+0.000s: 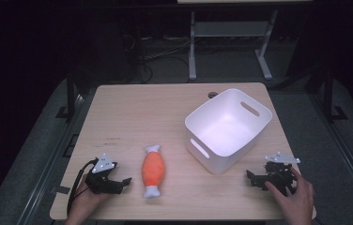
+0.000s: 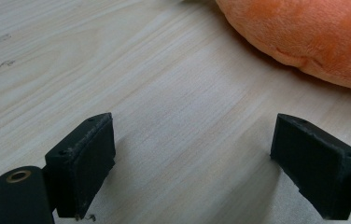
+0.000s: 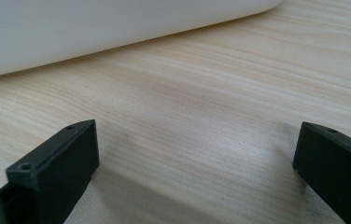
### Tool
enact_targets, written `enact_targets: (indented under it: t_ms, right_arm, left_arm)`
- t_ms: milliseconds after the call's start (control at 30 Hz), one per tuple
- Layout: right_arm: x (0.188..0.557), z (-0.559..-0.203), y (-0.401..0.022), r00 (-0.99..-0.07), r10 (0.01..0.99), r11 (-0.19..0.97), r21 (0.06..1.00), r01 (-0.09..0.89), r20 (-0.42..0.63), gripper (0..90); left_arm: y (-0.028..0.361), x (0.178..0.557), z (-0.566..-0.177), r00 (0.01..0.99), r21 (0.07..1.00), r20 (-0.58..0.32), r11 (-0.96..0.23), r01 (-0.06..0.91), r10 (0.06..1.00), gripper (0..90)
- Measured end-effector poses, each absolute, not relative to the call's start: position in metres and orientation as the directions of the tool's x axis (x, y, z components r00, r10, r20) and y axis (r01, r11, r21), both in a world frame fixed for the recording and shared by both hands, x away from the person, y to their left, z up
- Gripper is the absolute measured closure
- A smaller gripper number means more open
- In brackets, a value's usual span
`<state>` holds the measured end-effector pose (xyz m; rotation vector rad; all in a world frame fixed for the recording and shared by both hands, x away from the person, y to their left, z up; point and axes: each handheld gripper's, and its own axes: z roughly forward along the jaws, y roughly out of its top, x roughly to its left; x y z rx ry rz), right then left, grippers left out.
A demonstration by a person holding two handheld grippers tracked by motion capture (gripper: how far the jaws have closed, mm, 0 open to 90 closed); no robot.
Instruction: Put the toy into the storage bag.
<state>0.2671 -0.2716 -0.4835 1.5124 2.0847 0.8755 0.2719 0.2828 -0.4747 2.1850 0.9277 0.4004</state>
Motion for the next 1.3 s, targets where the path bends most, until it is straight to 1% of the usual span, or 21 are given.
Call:
enact_targets:
  t_ms: [733,1000,1067,1133,1300]
  right_arm:
    - [0.267,-0.483,-0.272,-0.323,0.946,0.213,0.699,0.683,0.028,0.0]
    - [0.267,-0.483,-0.272,-0.323,0.946,0.213,0.698,0.683,0.028,0.0]
    - [0.267,-0.483,-0.272,-0.323,0.946,0.213,0.699,0.683,0.028,0.0]
    - [0.267,-0.483,-0.272,-0.323,0.946,0.213,0.699,0.683,0.028,0.0]
    - [0.267,-0.483,-0.272,-0.323,0.946,0.213,0.699,0.683,0.028,0.0]
  left_arm:
    - [0.282,0.272,-0.474,0.687,0.72,0.005,-0.479,0.502,0.727,13.7]
    - [0.281,0.273,-0.47,0.692,0.709,0.01,-0.494,0.504,0.721,16.3]
    - [0.282,0.273,-0.467,0.694,0.716,0.008,-0.489,0.498,0.72,20.8]
    - [0.282,0.273,-0.464,0.691,0.721,-0.001,-0.479,0.501,0.722,23.1]
    - [0.282,0.274,-0.455,0.701,0.73,-0.021,-0.468,0.498,0.713,36.8]
